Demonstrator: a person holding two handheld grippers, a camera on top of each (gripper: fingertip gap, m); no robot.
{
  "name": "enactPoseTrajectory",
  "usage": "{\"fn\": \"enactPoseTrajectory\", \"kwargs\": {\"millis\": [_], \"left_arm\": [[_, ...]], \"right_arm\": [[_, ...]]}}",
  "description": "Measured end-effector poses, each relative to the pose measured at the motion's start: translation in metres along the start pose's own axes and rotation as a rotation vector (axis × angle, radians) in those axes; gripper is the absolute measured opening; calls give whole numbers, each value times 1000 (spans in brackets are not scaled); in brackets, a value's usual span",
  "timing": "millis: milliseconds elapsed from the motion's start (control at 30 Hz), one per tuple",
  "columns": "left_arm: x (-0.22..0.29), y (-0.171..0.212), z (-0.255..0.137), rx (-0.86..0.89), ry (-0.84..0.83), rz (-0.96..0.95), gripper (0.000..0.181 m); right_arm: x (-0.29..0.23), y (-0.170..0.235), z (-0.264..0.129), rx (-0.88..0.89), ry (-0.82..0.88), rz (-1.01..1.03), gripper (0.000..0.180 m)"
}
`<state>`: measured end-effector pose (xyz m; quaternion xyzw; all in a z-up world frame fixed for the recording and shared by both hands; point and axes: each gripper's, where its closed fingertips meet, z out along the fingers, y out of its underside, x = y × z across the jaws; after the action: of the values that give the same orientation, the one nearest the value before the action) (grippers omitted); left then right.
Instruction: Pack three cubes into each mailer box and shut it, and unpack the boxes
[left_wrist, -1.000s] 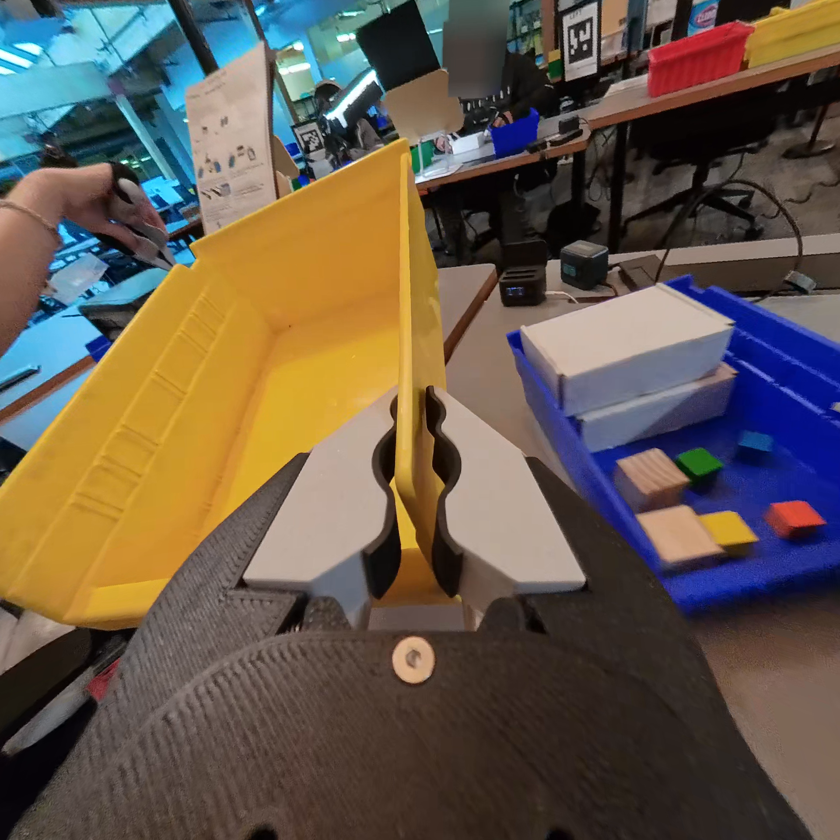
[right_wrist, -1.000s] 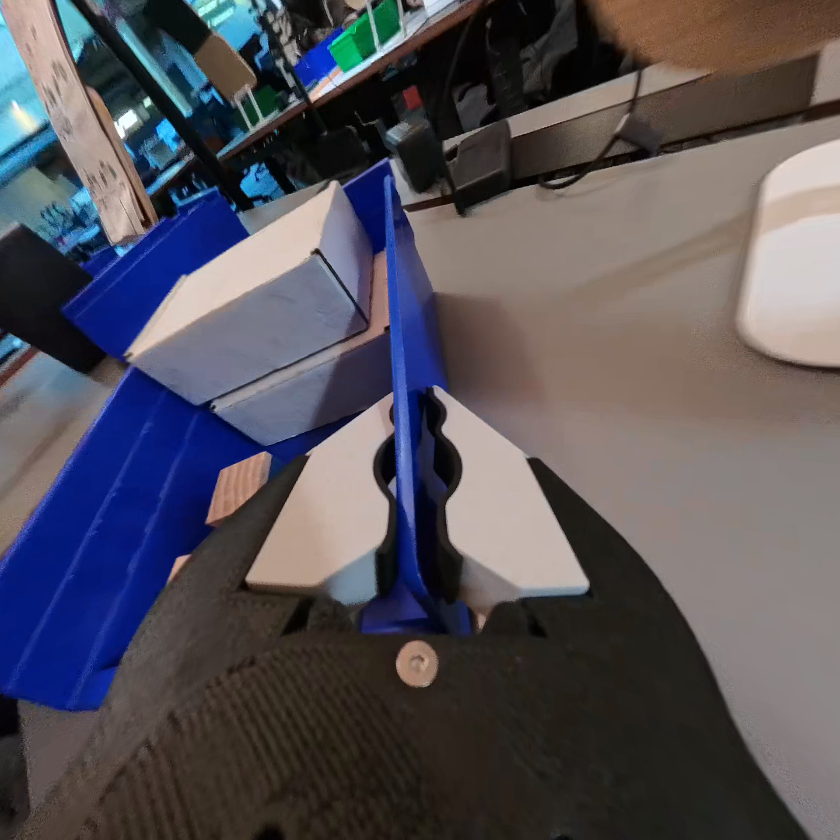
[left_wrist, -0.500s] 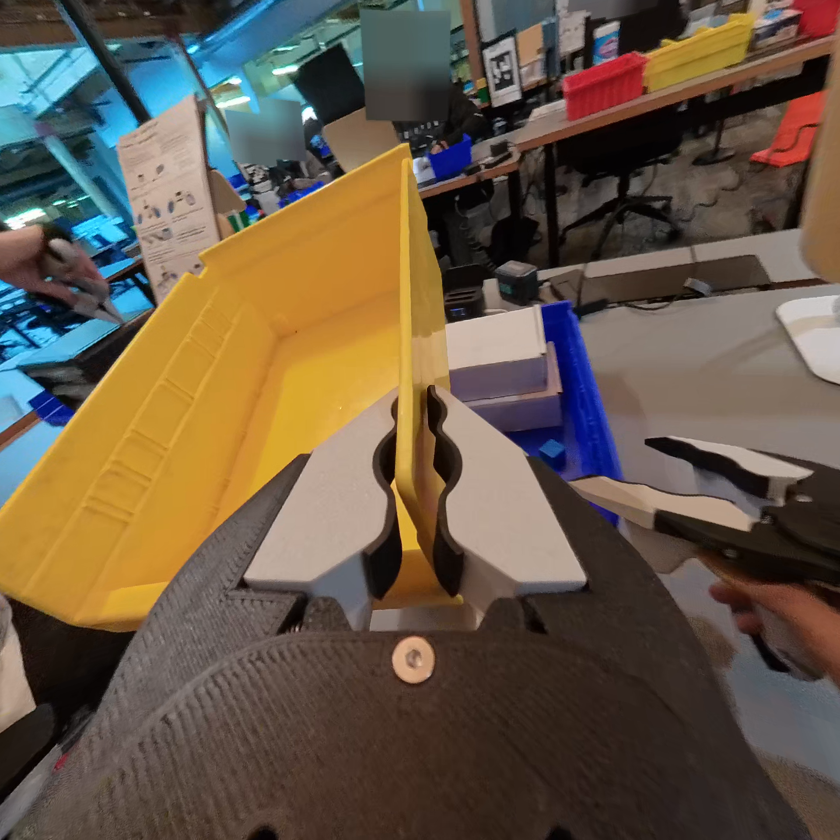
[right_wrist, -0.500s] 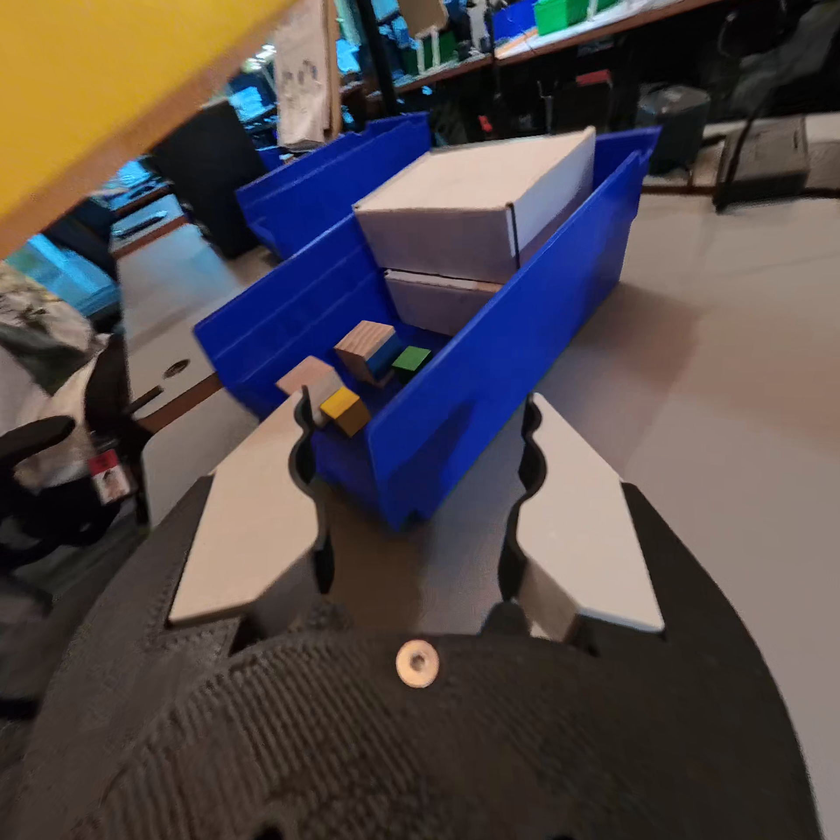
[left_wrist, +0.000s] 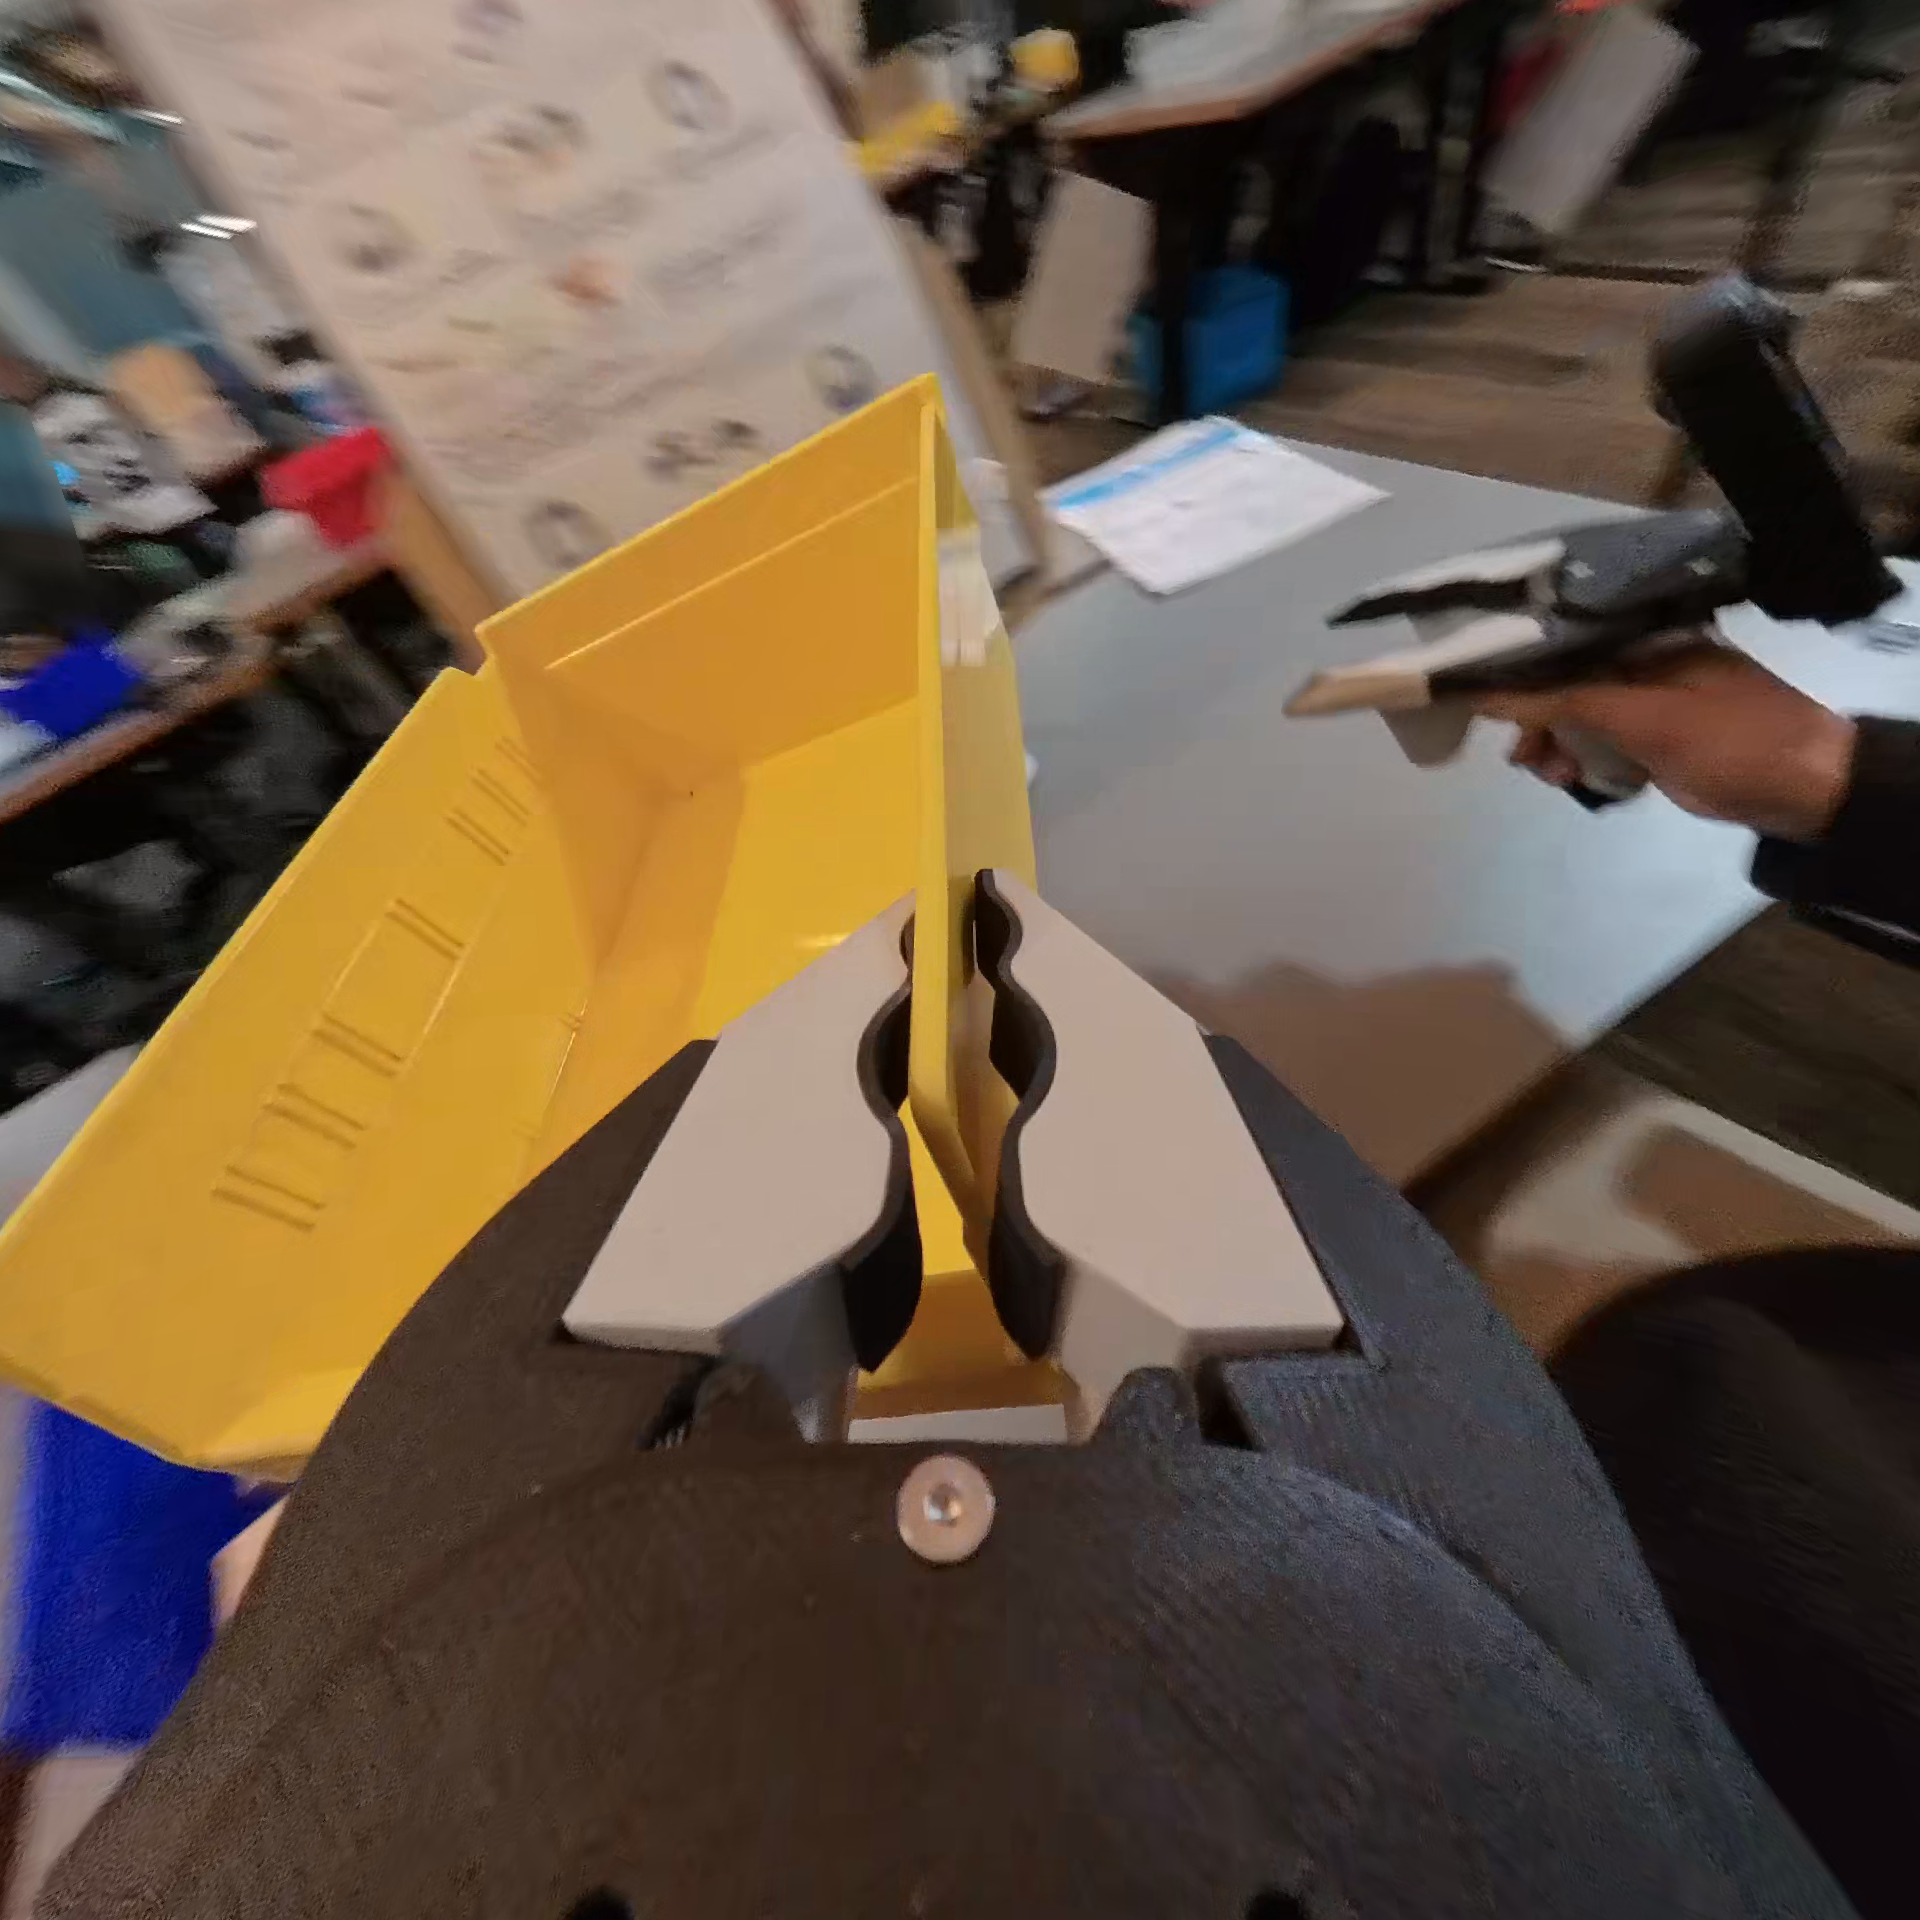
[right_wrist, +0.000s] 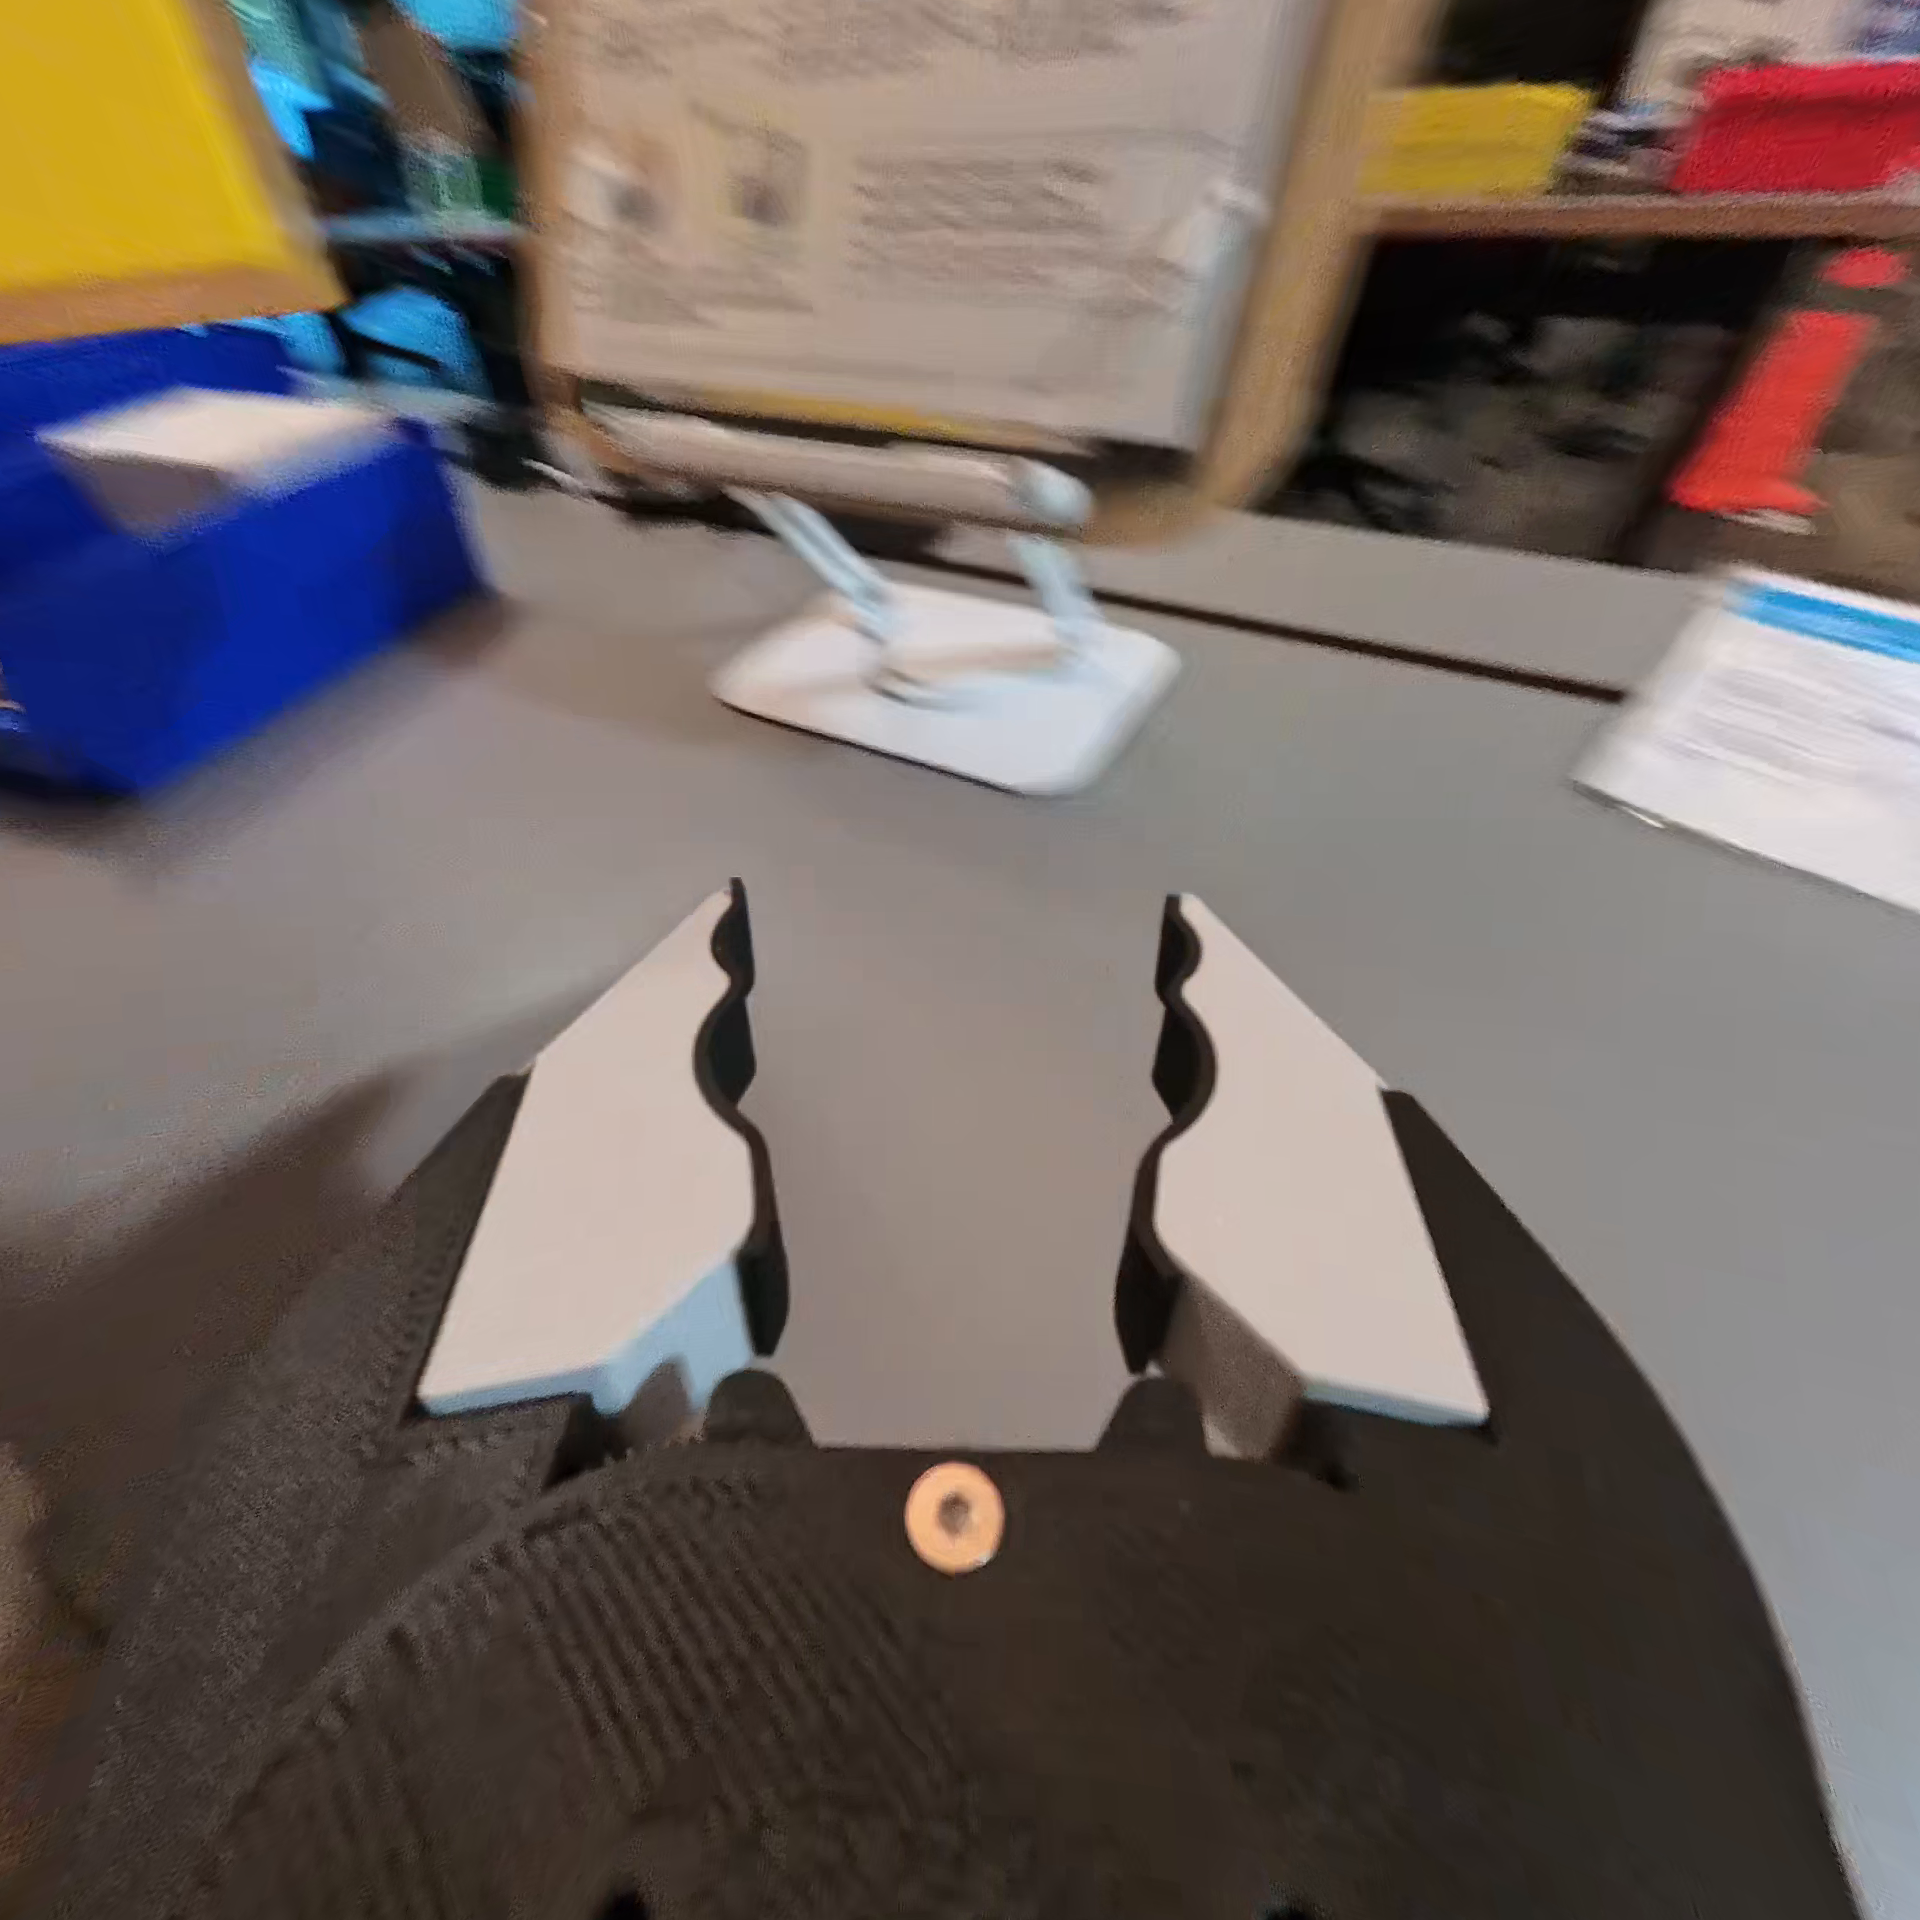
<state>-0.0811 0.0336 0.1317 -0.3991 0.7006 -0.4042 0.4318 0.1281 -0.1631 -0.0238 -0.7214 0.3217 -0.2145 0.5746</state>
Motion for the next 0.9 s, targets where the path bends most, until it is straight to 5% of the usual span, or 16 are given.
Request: {"fn": "enactPoseTrajectory", "kwargs": {"millis": [167,267,467,667,833,900], "left_arm": [[119,14,65,-55,335,-28,0],[168,19,111,-76,408,12,1],[229,25,212,-121,410,163,1],[283,44,316,-115,433,-16,3],[317,28,351,-30,388,-85,2],[332,23,350,-31,441,-92,23]], "right_arm": [[118,41,-115,11,294,125,79],[153,35,-152,113,350,205,71],[175,15,-171,186,431,223,65],[174,28,-161,137,457,156,62],[182,22,-174,162,513,92,63],[188,30,-177,140,548,50,64]]}}
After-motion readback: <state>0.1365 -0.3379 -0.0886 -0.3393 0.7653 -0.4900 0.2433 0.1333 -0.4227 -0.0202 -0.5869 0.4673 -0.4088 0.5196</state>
